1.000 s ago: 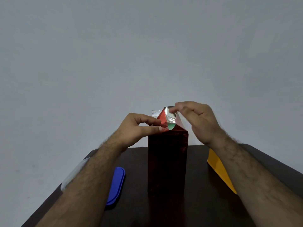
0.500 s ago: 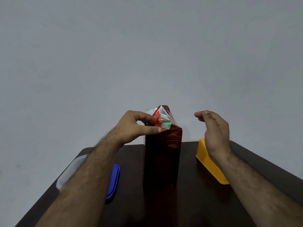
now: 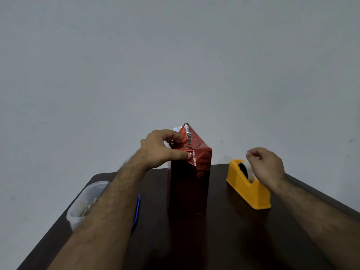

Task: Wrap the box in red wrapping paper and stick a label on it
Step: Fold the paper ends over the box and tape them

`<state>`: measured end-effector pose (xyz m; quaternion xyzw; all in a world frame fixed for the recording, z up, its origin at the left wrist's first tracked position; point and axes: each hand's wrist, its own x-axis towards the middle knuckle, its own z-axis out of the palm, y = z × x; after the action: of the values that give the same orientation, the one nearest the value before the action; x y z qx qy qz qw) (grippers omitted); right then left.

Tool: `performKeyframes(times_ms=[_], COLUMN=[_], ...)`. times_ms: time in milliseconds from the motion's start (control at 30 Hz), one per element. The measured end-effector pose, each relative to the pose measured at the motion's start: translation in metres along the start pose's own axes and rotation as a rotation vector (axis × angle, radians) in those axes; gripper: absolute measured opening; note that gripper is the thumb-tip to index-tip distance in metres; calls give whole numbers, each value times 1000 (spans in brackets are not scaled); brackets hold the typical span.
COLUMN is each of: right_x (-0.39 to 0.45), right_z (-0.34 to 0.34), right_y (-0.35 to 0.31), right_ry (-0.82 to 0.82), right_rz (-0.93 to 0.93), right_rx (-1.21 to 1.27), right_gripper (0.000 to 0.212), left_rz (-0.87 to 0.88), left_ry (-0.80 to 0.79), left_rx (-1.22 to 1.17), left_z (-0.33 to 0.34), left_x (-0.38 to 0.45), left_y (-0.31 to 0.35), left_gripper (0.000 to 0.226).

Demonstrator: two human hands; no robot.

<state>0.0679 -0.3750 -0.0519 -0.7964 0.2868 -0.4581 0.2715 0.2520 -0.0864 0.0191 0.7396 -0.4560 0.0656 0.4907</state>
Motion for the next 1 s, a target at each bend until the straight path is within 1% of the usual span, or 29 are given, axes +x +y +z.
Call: performKeyframes(times_ms=[100,200,267,333,400,467,567,633,700,800,867,1000], right_x=[3,5,3,2,0,-1,0,2,5,8,10,10], right_z=[-4,-12,-18,-23,-26,-27,-27,-29,-31,-31,-31,-31], right_y=[16,20,19,20,22,23,23,20,17,14,14,9], right_ry=[-107,-250,-306,-313,-325,-329,-263,-251,-291,-348,-370,-396], right_rz=[158,367,481,602,698,732,707,716,790,896,933,974], right_rx=[-245,-394,-349,-200,-123,-92,-77,-57,25,115,127,179], right_gripper=[28,32,37,34,30,30,26,22,17,20,28,26], left_rz=[-3,-9,-1,1,8,20,22,13,18,48,77,90], left_ry=[18,26,31,36,38,35,43,63,90,135,135,124], left_rx=[-39,-66,-65,-65,-70,-71,-83,-82,-57,-8,35,69], left_z=[1,2,2,3,4,4,5,5,5,3,3,1], left_x=[1,1,1,1,2,1,0,1,0,-1,0,3], left_y=[-3,-7,-9,-11,-12,-12,-12,-12,-13,-14,-16,-21], left_gripper=[62,60,57,57,58,59,57,58,57,51,47,45])
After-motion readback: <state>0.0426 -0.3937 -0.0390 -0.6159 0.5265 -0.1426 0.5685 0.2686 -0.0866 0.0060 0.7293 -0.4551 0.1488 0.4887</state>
